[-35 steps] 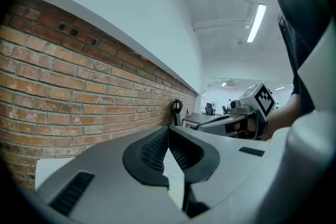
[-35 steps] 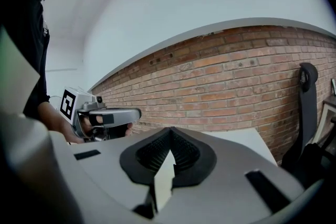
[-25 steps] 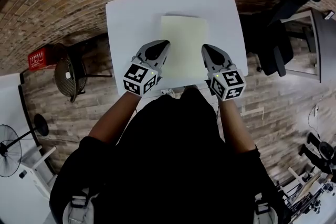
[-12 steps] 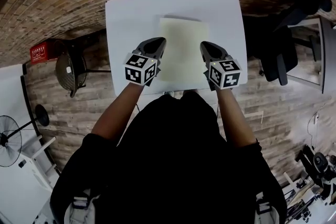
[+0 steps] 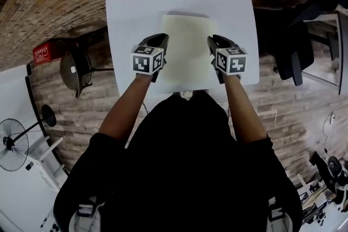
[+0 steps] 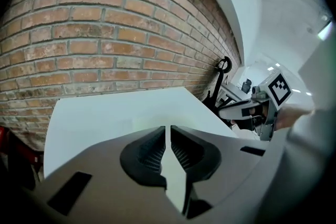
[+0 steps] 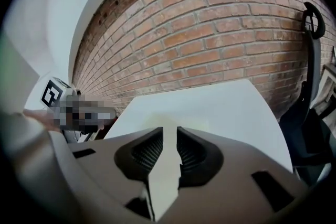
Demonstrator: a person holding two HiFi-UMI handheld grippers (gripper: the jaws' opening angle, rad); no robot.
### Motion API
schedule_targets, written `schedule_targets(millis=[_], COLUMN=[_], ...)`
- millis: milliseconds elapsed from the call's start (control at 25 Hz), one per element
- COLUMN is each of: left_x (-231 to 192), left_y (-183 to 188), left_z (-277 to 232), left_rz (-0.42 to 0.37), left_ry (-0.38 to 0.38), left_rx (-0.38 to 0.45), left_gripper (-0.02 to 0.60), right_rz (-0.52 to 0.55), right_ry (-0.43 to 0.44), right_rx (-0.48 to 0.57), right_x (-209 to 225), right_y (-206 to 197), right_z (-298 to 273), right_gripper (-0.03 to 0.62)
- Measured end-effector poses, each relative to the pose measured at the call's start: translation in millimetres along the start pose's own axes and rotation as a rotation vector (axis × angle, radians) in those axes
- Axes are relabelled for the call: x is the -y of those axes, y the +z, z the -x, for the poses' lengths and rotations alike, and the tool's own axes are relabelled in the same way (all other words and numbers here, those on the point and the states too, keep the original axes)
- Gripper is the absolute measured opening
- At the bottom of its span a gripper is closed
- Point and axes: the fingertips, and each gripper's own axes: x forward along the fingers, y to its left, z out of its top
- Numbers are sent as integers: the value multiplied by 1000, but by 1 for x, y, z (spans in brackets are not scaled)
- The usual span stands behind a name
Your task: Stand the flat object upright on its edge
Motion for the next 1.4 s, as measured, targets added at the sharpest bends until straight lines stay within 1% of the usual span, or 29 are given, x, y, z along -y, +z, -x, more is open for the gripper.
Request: schedule_targets(millis=[120, 320, 440, 640, 920, 1240, 1400], left_x=[-8, -22, -30, -33, -42, -47, -48], left_y=[-8, -21, -28, -40, -48, -62, -66], left_z=[-10, -27, -39, -55, -70, -83, -89], left_rz=[28, 82, 119, 196, 230, 254, 270], left_ry=[24, 51, 49, 39, 52, 47, 31], left_rx=[-37, -98, -133, -183, -221, -261, -279], left_gripper=[63, 122, 193, 247, 279, 295, 296], right_rz=[-24, -78, -106, -154, -208, -263, -280], right_ry=[-19, -36, -45, -55, -36, -8, 8], right_rx=[-21, -53, -75, -115, -162, -222, -243], right_x=[11, 27, 34, 44, 51, 51, 50], right_y=[-2, -10, -12, -23, -42, -65, -70], right_z=[-7, -22, -33, -47, -62, -79, -85], right_gripper=[104, 154, 200, 278, 320, 342, 345])
